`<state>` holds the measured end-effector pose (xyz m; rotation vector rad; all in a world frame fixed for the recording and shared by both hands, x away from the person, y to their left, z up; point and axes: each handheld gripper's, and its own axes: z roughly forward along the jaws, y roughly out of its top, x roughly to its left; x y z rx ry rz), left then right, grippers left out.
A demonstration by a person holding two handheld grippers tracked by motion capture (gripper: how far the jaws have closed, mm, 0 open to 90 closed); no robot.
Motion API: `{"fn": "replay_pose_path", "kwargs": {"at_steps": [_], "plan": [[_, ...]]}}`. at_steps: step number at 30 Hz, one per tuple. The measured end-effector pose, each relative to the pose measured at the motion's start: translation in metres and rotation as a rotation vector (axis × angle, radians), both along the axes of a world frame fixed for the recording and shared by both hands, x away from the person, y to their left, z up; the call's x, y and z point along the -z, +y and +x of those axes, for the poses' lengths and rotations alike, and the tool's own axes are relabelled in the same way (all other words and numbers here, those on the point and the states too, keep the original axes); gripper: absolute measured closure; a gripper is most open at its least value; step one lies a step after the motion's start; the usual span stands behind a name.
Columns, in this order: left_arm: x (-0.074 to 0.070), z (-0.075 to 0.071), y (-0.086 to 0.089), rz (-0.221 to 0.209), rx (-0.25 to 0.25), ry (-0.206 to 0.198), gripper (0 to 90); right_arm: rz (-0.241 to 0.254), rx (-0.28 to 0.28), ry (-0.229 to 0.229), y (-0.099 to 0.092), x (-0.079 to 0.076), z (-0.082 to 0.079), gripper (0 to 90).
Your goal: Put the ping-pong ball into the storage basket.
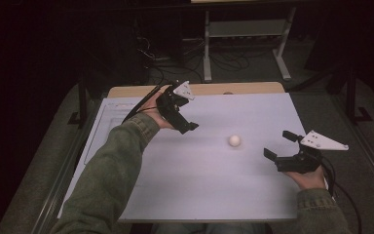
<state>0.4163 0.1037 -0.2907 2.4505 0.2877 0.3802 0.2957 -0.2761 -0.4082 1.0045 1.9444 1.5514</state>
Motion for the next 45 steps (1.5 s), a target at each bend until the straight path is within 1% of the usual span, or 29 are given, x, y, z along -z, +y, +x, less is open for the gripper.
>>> {"fn": "replay_pose_path", "kwargs": {"at_steps": [3,6,9,12,15,18,23,24,27,38,39,40,45], "plan": [[0.001,0.002,-0.005,0.019,0.008,0.003,0.0,-0.001,0.0,0.0,0.0,0.0,0.0,0.0],[0.002,0.003,-0.009,0.023,0.012,0.006,0.0,-0.001,-0.001,-0.001,0.0,0.0,0.0,0.0],[0.002,0.004,-0.013,0.034,0.02,0.005,0.0,0.0,-0.001,-0.001,0.0,0.0,0.0,0.0],[0.004,0.005,-0.018,0.045,0.028,0.014,0.0,0.001,-0.002,-0.001,0.0,0.0,0.0,0.0],[0.005,0.006,-0.025,0.063,0.04,0.023,0.0,0.0,-0.002,-0.001,0.0,0.0,0.0,0.0],[0.005,0.008,-0.033,0.08,0.057,0.021,0.0,-0.003,-0.002,-0.001,-0.001,0.0,0.0,0.0],[0.004,0.01,-0.04,0.096,0.063,0.027,0.0,0.001,-0.001,0.0,-0.002,0.0,0.0,0.0],[0.004,0.011,-0.041,0.106,0.066,0.025,0.0,0.001,-0.001,0.0,-0.002,0.0,0.0,0.0],[0.004,0.013,-0.044,0.117,0.068,0.031,0.0,0.002,0.0,0.001,-0.002,0.001,-0.001,0.0],[0.004,0.02,-0.054,0.146,0.079,0.069,0.0,0.002,-0.002,0.0,-0.003,0.001,-0.001,0.0],[0.004,0.021,-0.055,0.155,0.082,0.072,0.0,0.003,-0.001,0.0,-0.003,0.001,-0.001,0.0],[0.003,0.021,-0.057,0.17,0.098,0.064,0.0,0.005,-0.001,0.001,-0.003,0.001,-0.001,0.0],[0.002,0.025,-0.061,0.16,0.1,0.066,0.0,0.004,-0.001,0.006,-0.003,0.001,-0.001,0.0]]}}
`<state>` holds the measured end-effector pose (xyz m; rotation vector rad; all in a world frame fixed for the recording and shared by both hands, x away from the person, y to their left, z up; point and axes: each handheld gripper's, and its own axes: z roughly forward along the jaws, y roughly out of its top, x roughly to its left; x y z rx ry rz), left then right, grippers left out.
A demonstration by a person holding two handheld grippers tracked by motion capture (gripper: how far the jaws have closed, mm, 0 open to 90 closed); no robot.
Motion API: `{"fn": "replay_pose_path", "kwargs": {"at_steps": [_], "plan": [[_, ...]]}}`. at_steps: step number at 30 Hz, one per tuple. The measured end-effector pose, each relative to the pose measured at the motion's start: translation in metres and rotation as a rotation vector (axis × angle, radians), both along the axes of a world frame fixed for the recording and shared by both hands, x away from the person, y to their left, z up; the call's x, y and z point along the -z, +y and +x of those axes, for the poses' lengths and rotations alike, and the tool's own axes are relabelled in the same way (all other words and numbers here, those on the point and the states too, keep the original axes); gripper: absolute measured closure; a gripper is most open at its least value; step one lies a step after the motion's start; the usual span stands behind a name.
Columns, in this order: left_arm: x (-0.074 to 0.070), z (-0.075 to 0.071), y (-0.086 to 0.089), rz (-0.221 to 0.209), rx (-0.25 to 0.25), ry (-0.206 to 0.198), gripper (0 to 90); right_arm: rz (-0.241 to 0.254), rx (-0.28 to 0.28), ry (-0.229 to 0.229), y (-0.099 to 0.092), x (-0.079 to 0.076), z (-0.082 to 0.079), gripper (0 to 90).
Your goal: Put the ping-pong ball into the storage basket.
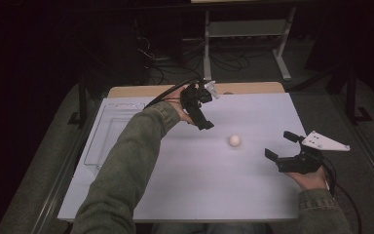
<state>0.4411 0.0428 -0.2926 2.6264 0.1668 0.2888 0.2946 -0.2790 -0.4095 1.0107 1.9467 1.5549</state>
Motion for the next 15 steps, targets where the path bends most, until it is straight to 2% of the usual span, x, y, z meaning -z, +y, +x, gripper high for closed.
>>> {"fn": "replay_pose_path", "kwargs": {"at_steps": [7,15], "plan": [[0.001,0.004,-0.008,0.017,0.016,0.013,0.0,0.003,0.002,0.002,0.0,0.0,-0.001,0.0],[0.011,0.007,-0.019,0.044,0.037,0.031,0.0,0.005,0.002,-0.003,-0.001,0.0,-0.001,0.0]]}}
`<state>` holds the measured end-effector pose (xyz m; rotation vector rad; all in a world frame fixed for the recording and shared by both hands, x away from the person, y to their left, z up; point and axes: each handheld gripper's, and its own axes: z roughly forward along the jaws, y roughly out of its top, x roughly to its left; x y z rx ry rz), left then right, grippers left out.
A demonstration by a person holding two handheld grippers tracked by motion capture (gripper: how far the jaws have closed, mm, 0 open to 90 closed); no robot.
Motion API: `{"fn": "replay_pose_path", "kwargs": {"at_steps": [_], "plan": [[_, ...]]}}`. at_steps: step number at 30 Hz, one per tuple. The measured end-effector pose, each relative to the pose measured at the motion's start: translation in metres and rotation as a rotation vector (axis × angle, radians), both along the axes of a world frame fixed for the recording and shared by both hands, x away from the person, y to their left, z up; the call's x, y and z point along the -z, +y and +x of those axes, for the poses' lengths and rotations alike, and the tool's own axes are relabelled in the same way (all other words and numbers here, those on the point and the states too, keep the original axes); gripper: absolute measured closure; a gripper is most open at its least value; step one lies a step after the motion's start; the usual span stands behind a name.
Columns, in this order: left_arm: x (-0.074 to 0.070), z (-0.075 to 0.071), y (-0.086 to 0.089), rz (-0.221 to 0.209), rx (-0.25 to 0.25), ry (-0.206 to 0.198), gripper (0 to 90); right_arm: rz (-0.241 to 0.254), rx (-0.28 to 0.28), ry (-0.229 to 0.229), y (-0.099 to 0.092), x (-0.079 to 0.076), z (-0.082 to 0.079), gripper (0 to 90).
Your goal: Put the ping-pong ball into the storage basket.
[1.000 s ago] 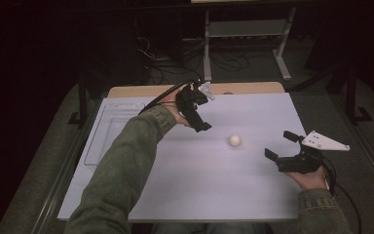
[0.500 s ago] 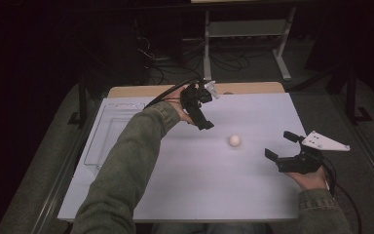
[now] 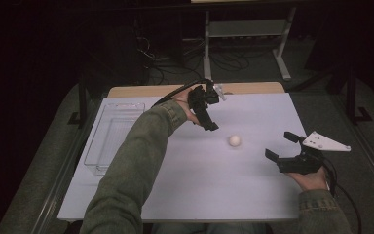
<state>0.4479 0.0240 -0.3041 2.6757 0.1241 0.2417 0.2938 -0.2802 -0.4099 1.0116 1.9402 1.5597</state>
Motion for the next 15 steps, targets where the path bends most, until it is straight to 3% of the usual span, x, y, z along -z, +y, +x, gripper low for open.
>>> {"fn": "replay_pose_path", "kwargs": {"at_steps": [15], "plan": [[0.012,0.001,-0.018,0.032,0.037,0.017,0.0,0.001,-0.004,0.006,0.001,0.0,0.0,0.0]]}}
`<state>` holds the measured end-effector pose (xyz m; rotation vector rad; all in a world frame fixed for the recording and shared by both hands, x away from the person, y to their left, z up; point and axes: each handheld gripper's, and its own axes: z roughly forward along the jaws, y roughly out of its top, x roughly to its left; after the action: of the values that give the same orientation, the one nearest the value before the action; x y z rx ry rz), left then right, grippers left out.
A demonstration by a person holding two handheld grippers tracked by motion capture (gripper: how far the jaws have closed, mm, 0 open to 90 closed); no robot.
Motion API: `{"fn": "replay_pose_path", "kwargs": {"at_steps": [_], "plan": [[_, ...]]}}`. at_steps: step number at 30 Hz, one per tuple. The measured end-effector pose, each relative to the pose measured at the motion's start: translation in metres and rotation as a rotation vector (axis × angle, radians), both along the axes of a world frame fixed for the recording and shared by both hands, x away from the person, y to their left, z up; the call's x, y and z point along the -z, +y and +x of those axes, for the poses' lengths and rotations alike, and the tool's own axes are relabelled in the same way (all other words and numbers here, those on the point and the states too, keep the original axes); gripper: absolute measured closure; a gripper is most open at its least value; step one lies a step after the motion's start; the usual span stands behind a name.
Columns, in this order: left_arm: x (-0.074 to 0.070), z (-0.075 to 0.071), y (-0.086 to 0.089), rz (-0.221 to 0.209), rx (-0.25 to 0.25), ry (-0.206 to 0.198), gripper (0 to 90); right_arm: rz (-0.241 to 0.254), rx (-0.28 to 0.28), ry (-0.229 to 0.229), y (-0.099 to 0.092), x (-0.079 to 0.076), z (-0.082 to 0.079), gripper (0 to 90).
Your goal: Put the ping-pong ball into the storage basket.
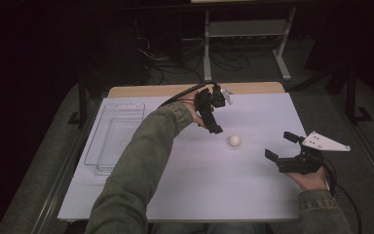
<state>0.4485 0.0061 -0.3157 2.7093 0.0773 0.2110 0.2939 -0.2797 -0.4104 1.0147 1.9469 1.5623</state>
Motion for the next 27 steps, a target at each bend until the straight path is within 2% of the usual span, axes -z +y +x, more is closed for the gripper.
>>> {"fn": "replay_pose_path", "kwargs": {"at_steps": [7,27], "plan": [[0.007,-0.001,-0.012,0.028,0.037,-0.001,0.0,0.003,0.002,-0.003,-0.001,0.0,0.0,0.0],[0.024,-0.001,-0.032,0.034,0.067,0.02,0.0,0.001,-0.002,0.003,0.0,0.001,0.0,0.0]]}}
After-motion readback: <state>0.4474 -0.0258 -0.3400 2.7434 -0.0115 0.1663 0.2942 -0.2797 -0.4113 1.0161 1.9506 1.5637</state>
